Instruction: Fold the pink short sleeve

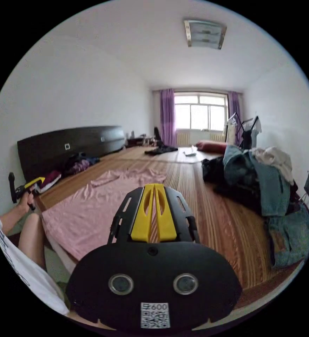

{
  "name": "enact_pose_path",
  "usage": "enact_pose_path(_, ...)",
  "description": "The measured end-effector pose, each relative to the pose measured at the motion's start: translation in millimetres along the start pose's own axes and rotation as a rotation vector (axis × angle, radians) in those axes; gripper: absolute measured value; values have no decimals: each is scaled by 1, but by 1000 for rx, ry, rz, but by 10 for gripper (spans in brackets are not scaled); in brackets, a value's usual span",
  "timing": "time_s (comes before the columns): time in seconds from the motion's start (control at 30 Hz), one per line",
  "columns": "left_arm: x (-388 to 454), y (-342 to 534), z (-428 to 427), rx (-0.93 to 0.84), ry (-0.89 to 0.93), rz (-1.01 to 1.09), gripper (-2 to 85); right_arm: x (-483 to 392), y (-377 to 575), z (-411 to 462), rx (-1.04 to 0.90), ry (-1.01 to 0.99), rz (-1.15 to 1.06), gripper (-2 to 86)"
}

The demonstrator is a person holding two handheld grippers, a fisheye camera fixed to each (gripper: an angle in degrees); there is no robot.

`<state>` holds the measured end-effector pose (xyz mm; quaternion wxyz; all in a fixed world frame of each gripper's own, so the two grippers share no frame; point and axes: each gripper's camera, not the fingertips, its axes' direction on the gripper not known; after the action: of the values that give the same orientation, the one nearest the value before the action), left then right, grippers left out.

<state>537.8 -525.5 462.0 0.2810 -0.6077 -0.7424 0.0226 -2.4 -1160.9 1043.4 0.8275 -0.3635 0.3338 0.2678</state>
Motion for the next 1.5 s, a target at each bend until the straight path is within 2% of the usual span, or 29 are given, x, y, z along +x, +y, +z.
enact_pose_path(0.07,6,16,2,-148,68,-97,7,-30,43,38,-202,1,72,-9)
enact_pose_path(0.2,1,41,-5,-347,90,-192,7,-76,86,30,-231,-29,148,-9)
enact_pose_path(0.27,-12,61,-14,-468,79,-242,6,-105,110,21,-327,102,104,-9)
enact_pose_path(0.33,-26,67,-43,-385,143,-268,5,-116,131,9,-349,158,59,-9)
enact_pose_path(0.43,-52,64,-78,-382,218,-351,3,-111,154,-25,-327,168,118,-8)
enact_pose_path(0.6,-92,57,-144,-370,234,-450,2,-109,176,-68,-335,164,156,-8)
enact_pose_path(0.7,-120,47,-188,-422,217,-482,2,-110,191,-96,-362,189,111,-8)
enact_pose_path(0.77,-126,8,-222,-488,195,-336,3,-113,204,-120,-398,251,53,-8)
enact_pose_path(0.87,-120,-53,-268,-483,46,-113,7,-119,227,-157,-366,341,106,-8)
enact_pose_path(0.9,-125,-62,-275,-474,47,-112,8,-121,234,-165,-353,370,123,-8)
enact_pose_path(0.97,-153,-83,-284,-463,164,-188,18,-126,265,-207,-265,471,230,-8)
enact_pose_path(1.07,-189,-87,-261,-569,360,-329,36,-118,309,-262,-115,384,346,-8)
enact_pose_path(1.13,-208,-84,-256,-563,434,-454,54,-106,329,-285,-128,336,362,-8)
enact_pose_path(1.2,-220,-85,-263,-514,436,-542,58,-93,350,-311,-113,309,388,-8)
enact_pose_path(1.3,-224,-98,-266,-567,415,-541,50,-77,390,-357,-68,292,435,-7)
enact_pose_path(1.43,-225,-127,-272,-580,433,-569,30,-77,440,-392,-89,226,330,5)
enact_pose_path(1.5,-224,-140,-270,-644,379,-537,22,-86,457,-398,-110,212,268,26)
